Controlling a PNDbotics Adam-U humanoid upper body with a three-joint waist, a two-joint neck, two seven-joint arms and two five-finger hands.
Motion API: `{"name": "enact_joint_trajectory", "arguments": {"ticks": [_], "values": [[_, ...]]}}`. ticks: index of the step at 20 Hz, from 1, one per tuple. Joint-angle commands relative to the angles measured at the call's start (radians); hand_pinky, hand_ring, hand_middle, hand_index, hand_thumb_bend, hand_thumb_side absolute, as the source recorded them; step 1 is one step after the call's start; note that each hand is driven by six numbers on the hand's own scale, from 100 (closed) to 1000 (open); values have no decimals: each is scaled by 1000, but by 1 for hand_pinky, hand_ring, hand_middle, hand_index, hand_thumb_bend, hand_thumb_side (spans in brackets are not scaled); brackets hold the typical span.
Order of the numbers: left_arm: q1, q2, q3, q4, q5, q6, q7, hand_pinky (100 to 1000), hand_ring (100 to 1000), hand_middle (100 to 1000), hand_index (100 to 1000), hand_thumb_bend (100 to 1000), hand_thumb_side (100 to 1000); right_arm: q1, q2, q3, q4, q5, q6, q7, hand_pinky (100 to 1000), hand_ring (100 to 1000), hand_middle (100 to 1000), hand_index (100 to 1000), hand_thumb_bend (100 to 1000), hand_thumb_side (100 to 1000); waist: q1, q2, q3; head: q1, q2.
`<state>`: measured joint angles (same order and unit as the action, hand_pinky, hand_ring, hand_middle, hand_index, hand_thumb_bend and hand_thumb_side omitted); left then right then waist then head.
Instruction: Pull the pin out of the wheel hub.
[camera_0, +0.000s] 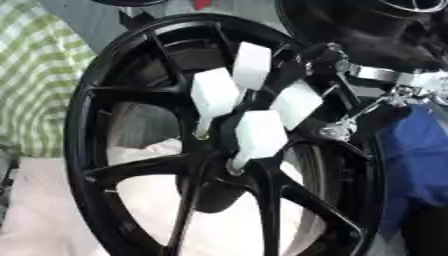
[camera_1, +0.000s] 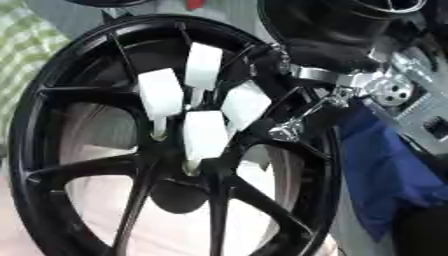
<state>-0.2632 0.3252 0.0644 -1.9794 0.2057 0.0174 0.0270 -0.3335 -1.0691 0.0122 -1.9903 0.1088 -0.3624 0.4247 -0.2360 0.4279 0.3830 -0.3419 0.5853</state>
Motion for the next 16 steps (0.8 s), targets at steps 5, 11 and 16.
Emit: {"name": "enact_joint_trajectory", "arguments": {"ticks": [5,11,16], "values": [[-5,3,-3,-21,-2,-2,-6,899,628,566,802,158,656,-9,-19,-14,-10,10,6,-5,806,780,627,793,248,100,10,-11,-2,-8,-24],[-4,1,-3,-21,-3,0,-6,900,627,566,801,156,658,-16,-17,-6,-10,-17,-4,-17,802,753,459,682,177,100,10,-9,-1,-9,-21],[-4,1,-4,-21,-1,0,-7,901,626,564,801,155,659,-18,-21,-7,-10,-46,-19,-30,799,736,361,576,115,100,10,-10,-4,-14,-19]]}}
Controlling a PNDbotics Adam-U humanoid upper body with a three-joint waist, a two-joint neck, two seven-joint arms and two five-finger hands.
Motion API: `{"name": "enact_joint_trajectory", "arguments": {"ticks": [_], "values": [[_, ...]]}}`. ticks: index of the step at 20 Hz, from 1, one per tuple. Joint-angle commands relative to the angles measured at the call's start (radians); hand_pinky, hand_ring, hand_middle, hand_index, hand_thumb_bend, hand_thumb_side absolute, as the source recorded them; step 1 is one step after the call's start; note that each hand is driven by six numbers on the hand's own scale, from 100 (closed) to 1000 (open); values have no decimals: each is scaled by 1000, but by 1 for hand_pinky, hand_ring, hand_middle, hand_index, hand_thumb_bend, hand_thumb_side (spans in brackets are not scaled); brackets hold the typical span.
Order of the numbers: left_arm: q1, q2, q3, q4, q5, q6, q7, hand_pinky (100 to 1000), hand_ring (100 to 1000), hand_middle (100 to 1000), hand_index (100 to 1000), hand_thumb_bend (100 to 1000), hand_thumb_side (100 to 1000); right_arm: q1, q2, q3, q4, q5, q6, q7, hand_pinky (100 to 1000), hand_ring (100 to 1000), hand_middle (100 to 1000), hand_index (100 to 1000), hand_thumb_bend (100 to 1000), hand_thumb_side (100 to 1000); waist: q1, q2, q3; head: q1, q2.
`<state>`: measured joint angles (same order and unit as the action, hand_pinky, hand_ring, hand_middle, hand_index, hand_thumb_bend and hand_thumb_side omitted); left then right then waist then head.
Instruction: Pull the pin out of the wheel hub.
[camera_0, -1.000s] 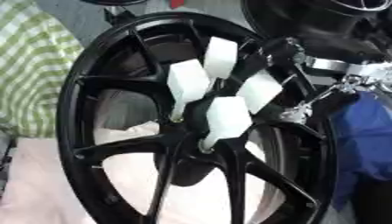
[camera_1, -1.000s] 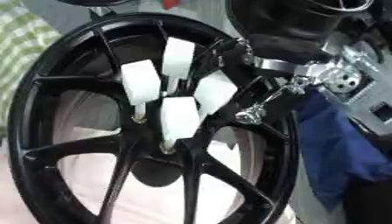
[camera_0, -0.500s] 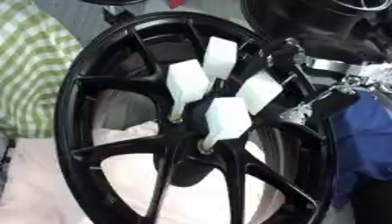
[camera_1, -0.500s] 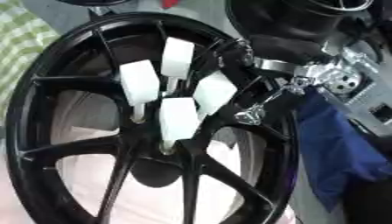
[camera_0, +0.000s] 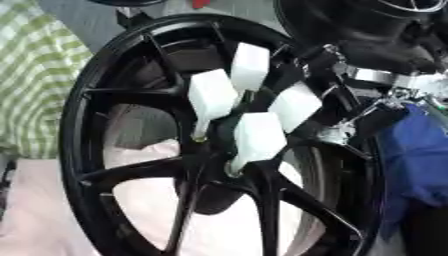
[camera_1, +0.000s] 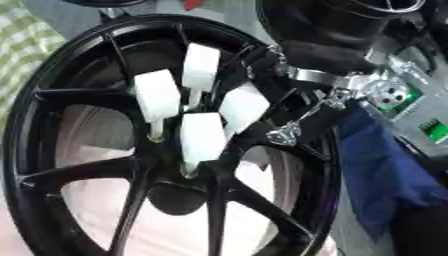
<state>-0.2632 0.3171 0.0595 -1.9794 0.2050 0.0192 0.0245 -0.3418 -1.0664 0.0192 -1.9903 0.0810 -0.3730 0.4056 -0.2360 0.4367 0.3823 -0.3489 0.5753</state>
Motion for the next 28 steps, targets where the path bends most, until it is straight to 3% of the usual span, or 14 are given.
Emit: {"name": "enact_joint_trajectory", "arguments": {"ticks": [1,11,19,28], "values": [[-4,9,1,-21,0,-1,-5,901,626,563,800,154,659,-10,-25,-14,-10,-20,-15,-8,798,731,341,553,111,100,10,-20,-5,-10,-8],[2,1,3,-21,1,5,-5,903,625,561,800,155,664,-11,-31,-18,-10,-35,-54,40,769,656,208,418,111,100,10,-22,-23,-21,-12],[1,-1,2,-21,4,8,-8,904,625,561,800,157,665,-13,-44,-28,-10,-126,-52,72,760,617,156,374,152,113,10,-29,-24,-30,-35],[-2,-3,-4,-21,8,13,-17,905,626,561,800,159,664,-20,-57,-32,-10,-265,-13,79,748,604,141,367,153,117,10,-39,-18,-41,-61]]}}
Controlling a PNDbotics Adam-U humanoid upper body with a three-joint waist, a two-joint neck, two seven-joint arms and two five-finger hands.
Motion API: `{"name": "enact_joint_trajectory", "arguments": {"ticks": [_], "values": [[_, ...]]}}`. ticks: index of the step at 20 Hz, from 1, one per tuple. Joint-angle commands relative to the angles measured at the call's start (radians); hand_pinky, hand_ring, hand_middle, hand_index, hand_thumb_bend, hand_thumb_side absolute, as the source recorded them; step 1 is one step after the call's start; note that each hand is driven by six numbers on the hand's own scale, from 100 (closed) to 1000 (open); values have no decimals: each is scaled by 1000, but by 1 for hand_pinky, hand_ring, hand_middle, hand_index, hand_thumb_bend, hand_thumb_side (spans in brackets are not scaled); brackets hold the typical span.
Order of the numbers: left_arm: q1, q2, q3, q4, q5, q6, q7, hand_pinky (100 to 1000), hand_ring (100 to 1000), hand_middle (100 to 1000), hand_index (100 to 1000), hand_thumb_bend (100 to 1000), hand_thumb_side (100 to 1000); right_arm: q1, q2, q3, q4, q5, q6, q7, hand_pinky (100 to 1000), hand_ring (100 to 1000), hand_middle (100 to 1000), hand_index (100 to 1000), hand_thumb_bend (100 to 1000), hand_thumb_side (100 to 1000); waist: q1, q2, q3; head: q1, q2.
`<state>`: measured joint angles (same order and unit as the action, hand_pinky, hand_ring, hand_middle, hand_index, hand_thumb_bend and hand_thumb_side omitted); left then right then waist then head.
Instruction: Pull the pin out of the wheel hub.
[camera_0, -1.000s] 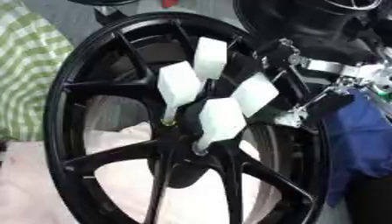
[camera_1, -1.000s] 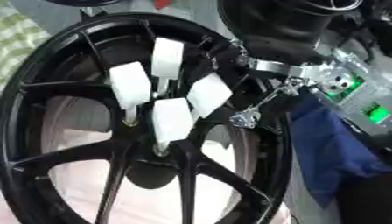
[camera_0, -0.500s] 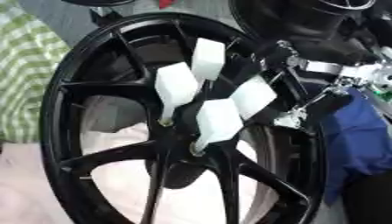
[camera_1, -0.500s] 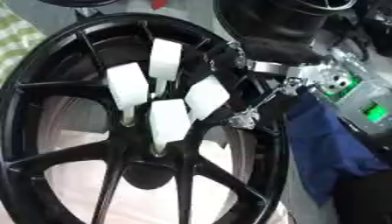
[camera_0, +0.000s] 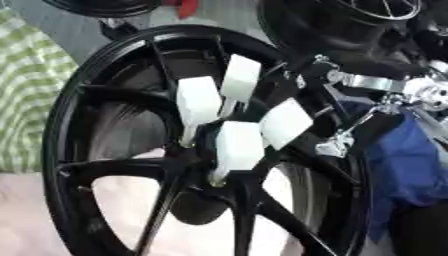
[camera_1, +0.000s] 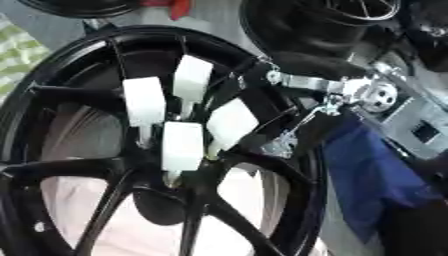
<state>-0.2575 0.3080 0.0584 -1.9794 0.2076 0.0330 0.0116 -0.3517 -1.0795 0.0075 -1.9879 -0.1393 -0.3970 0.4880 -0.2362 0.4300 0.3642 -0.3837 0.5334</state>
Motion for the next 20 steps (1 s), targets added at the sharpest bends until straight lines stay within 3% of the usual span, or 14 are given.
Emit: {"name": "enact_joint_trajectory", "arguments": {"ticks": [1,13,14,15,20], "values": [[-8,6,-3,-21,6,1,-5,905,626,561,800,160,664,-12,-47,-23,-12,-61,14,-6,748,604,141,367,152,118,10,-36,0,-8,-21],[0,5,-5,-21,13,12,-11,906,627,562,800,165,660,-12,-76,-62,-12,-250,67,-46,746,595,131,366,122,109,10,-76,-6,-20,-33],[1,6,-5,-21,14,12,-11,906,627,562,800,165,660,-11,-77,-63,-12,-265,68,-52,746,594,131,366,136,159,10,-79,-6,-22,-32],[2,6,-4,-21,14,12,-10,906,627,562,800,166,659,-9,-80,-65,-12,-282,69,-57,744,592,131,366,115,106,10,-81,-7,-23,-32],[8,11,4,-21,15,13,-3,906,628,564,800,167,659,34,-96,-104,-12,-360,67,-84,739,589,131,368,104,104,10,-96,-31,2,-3]]}}
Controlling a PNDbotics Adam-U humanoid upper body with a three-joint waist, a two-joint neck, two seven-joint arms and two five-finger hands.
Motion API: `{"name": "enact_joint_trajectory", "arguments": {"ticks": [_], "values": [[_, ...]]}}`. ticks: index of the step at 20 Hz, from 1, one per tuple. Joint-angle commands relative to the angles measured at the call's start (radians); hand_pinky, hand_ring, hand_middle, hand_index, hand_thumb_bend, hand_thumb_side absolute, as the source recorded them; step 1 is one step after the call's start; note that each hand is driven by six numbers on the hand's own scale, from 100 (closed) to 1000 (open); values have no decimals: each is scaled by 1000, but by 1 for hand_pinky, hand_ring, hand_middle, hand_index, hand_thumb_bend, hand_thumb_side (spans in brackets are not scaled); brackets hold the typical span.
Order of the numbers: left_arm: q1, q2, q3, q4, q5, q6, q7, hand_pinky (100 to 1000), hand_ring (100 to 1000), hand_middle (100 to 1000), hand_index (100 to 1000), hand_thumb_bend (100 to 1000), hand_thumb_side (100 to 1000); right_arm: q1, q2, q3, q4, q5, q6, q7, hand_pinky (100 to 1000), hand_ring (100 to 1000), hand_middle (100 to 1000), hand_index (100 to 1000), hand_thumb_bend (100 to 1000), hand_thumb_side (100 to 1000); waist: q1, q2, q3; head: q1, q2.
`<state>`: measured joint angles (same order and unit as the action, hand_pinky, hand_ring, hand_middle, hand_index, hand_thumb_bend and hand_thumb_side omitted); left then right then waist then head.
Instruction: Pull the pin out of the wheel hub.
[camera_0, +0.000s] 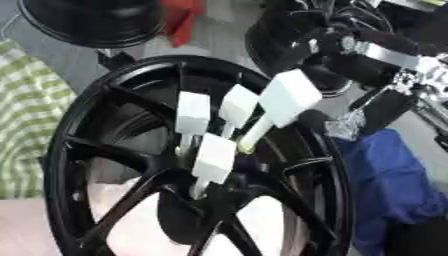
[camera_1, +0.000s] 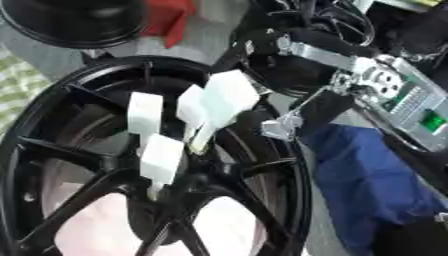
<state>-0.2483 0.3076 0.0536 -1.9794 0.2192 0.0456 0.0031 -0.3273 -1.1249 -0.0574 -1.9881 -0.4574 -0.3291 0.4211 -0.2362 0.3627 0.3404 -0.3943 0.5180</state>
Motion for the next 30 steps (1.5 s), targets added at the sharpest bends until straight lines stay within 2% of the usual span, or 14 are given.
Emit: {"name": "enact_joint_trajectory", "arguments": {"ticks": [1,4,8,11,13,17,21,25,26,27,30], "values": [[2,14,12,-21,3,0,10,906,628,564,800,167,658,27,-54,-53,-12,-57,-3,-27,739,590,132,369,104,104,10,-31,-16,23,23],[14,23,26,-21,-2,-2,25,906,628,564,801,167,655,89,-60,-107,-12,-101,-2,-63,738,589,132,369,103,107,10,-43,-48,64,53],[32,43,49,-21,-12,-8,52,905,628,564,801,167,651,195,-45,-203,-12,-166,38,-125,736,589,134,370,105,112,11,-58,-110,138,88],[43,50,54,-21,-16,-11,63,904,628,564,801,167,648,391,-32,-329,-12,-282,13,-181,733,588,137,373,101,110,23,-69,-141,167,118],[52,51,59,-21,-18,-13,71,904,628,564,801,167,647,497,-5,-388,-12,-300,-20,-201,733,589,140,375,100,111,35,-76,-164,192,138],[65,51,66,-21,-18,-17,84,903,627,564,801,167,644,678,93,-474,-12,-271,-101,-255,732,594,152,386,100,100,63,-87,-206,238,167],[74,49,71,-21,-18,-23,92,903,626,563,801,165,641,826,219,-546,-12,-258,-180,-294,731,597,160,392,100,100,90,-92,-238,265,177],[80,42,72,-21,-18,-24,95,903,625,563,801,163,641,925,354,-604,-12,-206,-209,-348,729,601,176,406,100,100,111,-91,-254,275,182],[81,40,73,-21,-19,-25,96,902,625,563,802,164,641,940,390,-616,-12,-177,-212,-371,732,614,221,441,135,100,117,-91,-256,277,183],[82,38,74,-21,-18,-25,98,902,625,563,802,164,640,951,424,-623,-12,-138,-218,-393,735,624,247,462,127,100,122,-91,-257,279,182],[85,31,76,-21,-18,-27,101,902,625,563,803,165,639,962,518,-616,-12,0,-238,-430,767,723,479,660,273,100,138,-91,-260,285,181]]}}
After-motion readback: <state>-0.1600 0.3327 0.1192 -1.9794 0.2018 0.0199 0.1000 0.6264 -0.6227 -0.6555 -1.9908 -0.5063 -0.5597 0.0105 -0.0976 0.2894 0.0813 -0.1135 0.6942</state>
